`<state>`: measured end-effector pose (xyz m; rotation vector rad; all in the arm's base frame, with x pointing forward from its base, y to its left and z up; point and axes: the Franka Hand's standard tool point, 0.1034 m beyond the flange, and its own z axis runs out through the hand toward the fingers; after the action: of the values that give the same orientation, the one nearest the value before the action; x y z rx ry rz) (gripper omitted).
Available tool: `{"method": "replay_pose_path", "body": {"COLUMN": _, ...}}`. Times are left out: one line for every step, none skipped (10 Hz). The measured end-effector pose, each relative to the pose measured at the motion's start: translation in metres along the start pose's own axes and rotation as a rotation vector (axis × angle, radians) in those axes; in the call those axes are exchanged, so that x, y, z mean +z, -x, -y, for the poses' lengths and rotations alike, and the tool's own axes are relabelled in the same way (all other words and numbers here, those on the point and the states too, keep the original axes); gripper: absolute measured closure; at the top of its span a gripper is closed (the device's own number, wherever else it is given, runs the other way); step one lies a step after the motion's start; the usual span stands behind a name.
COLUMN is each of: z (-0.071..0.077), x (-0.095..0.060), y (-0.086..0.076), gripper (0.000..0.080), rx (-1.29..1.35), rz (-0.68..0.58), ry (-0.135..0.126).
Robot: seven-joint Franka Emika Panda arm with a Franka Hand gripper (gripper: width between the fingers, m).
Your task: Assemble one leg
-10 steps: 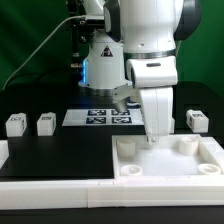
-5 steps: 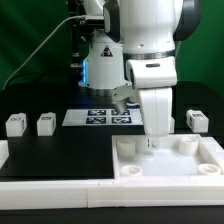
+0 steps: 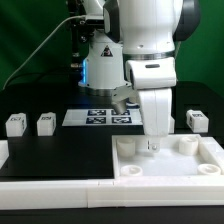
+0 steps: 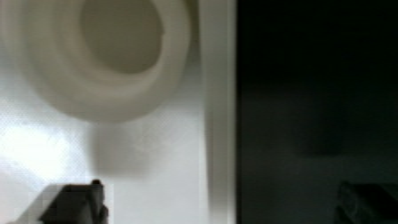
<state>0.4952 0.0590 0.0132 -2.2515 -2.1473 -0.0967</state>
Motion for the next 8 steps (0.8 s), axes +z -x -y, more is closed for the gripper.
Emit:
{"method": "replay_pose_path", "body": {"z": 0.0, "x": 0.0, "y": 0.0, "gripper": 0.0151, "rx": 0.0, "rz": 0.0, "ry": 0.0}}
{"method": "replay_pose_path", "body": {"z": 0.0, "x": 0.0, "y": 0.0, "gripper": 0.0151, "rx": 0.0, "rz": 0.0, "ry": -0.001}}
{"method": "replay_pose_path", "body": {"z": 0.0, "x": 0.0, "y": 0.0, "gripper": 0.0151, "rx": 0.001, "rz": 0.0, "ry": 0.0}}
{"method": "replay_pose_path", "body": {"z": -0.002, "x": -0.006, "y": -0.003, "gripper": 0.0151, "rx": 0.049, "rz": 0.0, "ry": 0.012}}
{"method": "replay_pose_path", "body": {"z": 0.0, "x": -0.018, "y": -0.011, "gripper": 0.0151, "rx": 0.13, "rz": -0.005, "ry": 0.038}}
{"method": "replay_pose_path", "body": {"z": 0.009, "x": -0.029, "y": -0.027, "gripper": 0.0151, "rx": 0.24, "rz": -0.015, "ry": 0.064}}
{"method": "replay_pose_path", "body": {"z": 0.013, "x": -0.033, "y": -0.035, "gripper": 0.0151, "rx": 0.242, "rz": -0.016, "ry": 0.068}}
{"method": "replay_pose_path", "body": {"z": 0.013, "x": -0.037, "y": -0.047, "gripper": 0.0151, "rx": 0.327, "rz": -0.024, "ry": 0.076}}
